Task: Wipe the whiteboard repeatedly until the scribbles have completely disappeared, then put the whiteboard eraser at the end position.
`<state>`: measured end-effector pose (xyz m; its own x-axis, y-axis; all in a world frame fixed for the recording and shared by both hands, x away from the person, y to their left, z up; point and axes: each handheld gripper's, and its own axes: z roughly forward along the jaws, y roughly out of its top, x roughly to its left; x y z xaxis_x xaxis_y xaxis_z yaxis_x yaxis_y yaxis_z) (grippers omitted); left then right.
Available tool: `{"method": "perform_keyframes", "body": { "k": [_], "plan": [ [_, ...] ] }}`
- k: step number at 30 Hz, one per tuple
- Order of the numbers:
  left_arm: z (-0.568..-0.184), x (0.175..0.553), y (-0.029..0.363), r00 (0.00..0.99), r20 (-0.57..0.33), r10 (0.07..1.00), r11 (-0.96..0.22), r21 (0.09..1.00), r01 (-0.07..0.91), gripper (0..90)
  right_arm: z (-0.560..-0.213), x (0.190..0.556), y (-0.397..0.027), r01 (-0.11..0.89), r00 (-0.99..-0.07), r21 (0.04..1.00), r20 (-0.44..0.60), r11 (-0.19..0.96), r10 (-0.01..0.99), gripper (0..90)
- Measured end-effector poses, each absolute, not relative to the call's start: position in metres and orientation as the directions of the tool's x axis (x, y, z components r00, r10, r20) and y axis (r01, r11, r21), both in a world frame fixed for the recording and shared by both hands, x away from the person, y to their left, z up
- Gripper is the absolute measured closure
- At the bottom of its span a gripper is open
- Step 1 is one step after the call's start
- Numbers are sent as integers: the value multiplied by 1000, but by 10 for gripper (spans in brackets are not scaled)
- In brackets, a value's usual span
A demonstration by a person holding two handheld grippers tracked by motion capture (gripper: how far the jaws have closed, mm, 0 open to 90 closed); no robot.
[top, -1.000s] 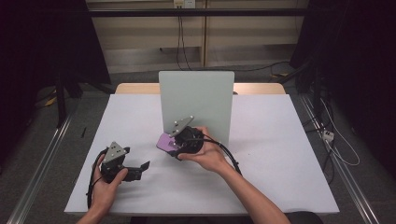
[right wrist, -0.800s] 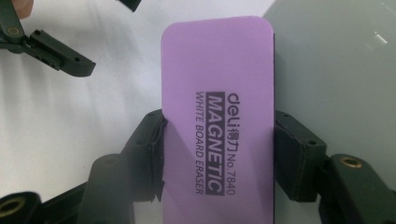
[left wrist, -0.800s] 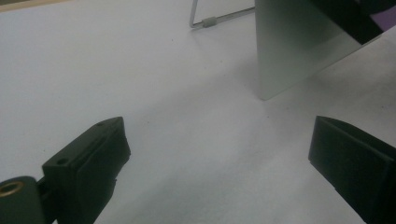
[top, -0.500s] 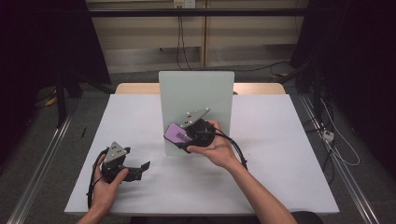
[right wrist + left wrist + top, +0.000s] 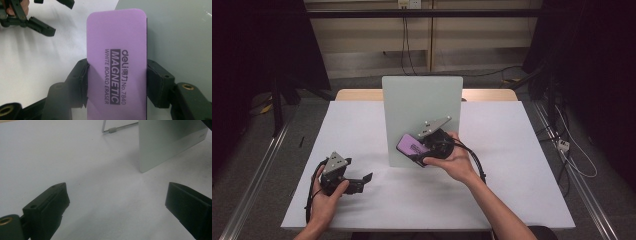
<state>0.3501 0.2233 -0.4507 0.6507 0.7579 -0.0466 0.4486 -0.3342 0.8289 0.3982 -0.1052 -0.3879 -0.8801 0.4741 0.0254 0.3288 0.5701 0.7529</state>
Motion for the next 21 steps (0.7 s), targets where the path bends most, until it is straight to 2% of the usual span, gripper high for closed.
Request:
{"method": "perform_keyframes", "body": {
  "k": [15, 21],
  "plan": [
    [-450, 348, 221, 659, -25, 751, -355, 827, 436, 46, -393, 383, -126, 348, -877, 741, 41, 574, 479, 416],
    [-453, 350, 223, 655, -52, 753, -339, 824, 454, 46, -392, 383, -138, 379, -868, 740, 75, 556, 491, 416]
  ]
}}
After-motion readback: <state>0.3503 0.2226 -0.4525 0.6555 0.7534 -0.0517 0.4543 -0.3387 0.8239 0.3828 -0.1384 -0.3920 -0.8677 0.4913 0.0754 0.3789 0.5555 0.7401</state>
